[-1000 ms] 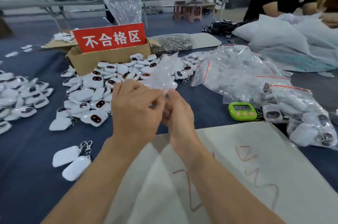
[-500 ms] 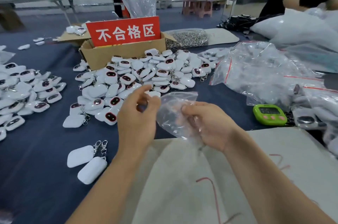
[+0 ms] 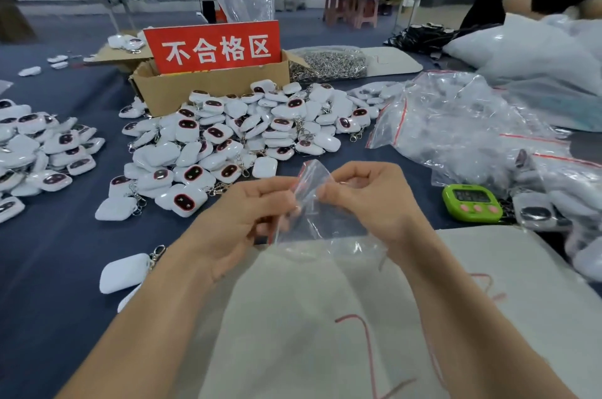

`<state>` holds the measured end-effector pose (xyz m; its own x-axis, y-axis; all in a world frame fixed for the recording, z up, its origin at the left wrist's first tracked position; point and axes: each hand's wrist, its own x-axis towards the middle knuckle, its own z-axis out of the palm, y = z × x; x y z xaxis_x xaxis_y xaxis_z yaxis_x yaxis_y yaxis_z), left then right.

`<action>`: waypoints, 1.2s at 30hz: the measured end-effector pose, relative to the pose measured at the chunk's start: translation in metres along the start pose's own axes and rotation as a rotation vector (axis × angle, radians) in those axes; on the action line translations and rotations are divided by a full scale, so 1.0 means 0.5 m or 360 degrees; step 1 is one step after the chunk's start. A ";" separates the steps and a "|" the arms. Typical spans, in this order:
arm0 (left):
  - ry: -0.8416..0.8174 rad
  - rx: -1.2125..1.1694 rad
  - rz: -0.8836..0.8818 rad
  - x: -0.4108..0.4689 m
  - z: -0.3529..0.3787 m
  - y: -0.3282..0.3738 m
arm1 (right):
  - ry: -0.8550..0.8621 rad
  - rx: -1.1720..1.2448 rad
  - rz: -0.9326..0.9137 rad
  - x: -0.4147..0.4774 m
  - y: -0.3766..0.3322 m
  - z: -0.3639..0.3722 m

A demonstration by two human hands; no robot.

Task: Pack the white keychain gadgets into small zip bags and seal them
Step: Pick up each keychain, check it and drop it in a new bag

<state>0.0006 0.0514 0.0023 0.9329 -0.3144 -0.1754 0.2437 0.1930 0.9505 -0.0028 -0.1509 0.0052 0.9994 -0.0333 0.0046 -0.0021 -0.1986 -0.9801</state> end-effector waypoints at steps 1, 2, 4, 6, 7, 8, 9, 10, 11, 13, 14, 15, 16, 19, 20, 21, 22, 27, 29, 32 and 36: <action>0.0177 0.0059 0.0052 0.006 0.007 -0.007 | 0.0184 -0.0073 -0.0045 0.003 0.005 0.007; 0.0433 0.0071 0.0131 0.013 0.015 -0.012 | 0.0351 -0.0114 -0.0125 0.004 0.010 0.014; 0.1008 0.0056 0.0406 0.019 0.012 -0.013 | 0.0644 -0.0199 -0.0267 0.001 0.012 0.019; 0.1496 0.0309 0.0856 0.013 -0.002 -0.007 | 0.0800 -0.0282 -0.0332 -0.004 0.009 0.017; 0.1627 0.0638 0.1129 0.003 -0.005 -0.005 | 0.0752 -0.0261 -0.0349 -0.004 0.007 0.018; 0.1651 0.1028 0.1374 -0.006 0.001 -0.007 | 0.0594 -0.0160 -0.0341 -0.007 0.003 0.022; 0.1569 0.1368 0.1549 -0.010 0.016 -0.018 | 0.0373 -0.0004 -0.0304 -0.010 0.000 0.030; 0.1392 0.1611 0.1619 -0.013 0.040 -0.031 | 0.0134 0.0150 -0.0230 -0.014 -0.003 0.041; 0.1182 0.1753 0.1581 -0.013 0.064 -0.046 | -0.0062 0.0247 -0.0156 -0.017 -0.004 0.052; 0.0799 0.1731 0.1301 -0.012 0.101 -0.061 | -0.0191 0.0257 -0.0064 -0.018 0.002 0.066; 0.0670 0.1628 0.1168 -0.014 0.106 -0.064 | -0.0127 0.0223 -0.0038 -0.014 0.007 0.064; 0.0603 0.1549 0.1079 -0.017 0.105 -0.066 | -0.0037 0.0198 -0.0027 -0.009 0.010 0.059; 0.0588 0.1492 0.1026 -0.022 0.102 -0.065 | 0.0047 0.0187 -0.0022 -0.003 0.013 0.051; 0.0958 0.1570 0.1163 -0.028 0.099 -0.049 | 0.0169 0.0122 -0.0035 0.007 0.014 0.034; 0.1128 0.1696 0.1224 -0.026 0.100 -0.042 | 0.0135 0.0071 -0.0055 0.005 0.012 0.035; 0.1239 0.1823 0.1247 -0.023 0.099 -0.037 | 0.0059 0.0033 -0.0081 0.001 0.009 0.038; 0.1260 0.1914 0.1221 -0.020 0.096 -0.034 | -0.0017 0.0004 -0.0105 -0.004 0.008 0.041; 0.1428 0.1954 0.1389 -0.034 0.072 -0.016 | 0.0322 -0.0273 -0.0188 0.005 0.018 0.040; 0.1433 0.2037 0.1663 -0.044 0.082 -0.012 | 0.0380 -0.0401 -0.0255 0.001 0.021 0.050; 0.1071 0.2173 0.1829 -0.047 0.110 -0.026 | 0.0300 -0.0342 -0.0295 -0.005 0.021 0.058; 0.0441 0.2243 0.1507 -0.047 0.103 -0.027 | 0.0245 -0.0518 -0.0272 0.009 0.030 0.035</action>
<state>-0.0381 0.0085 0.0067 0.6550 -0.3945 0.6444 -0.6369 -0.7472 0.1899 0.0021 -0.1368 -0.0129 0.9696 -0.1144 0.2163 0.1288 -0.5130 -0.8486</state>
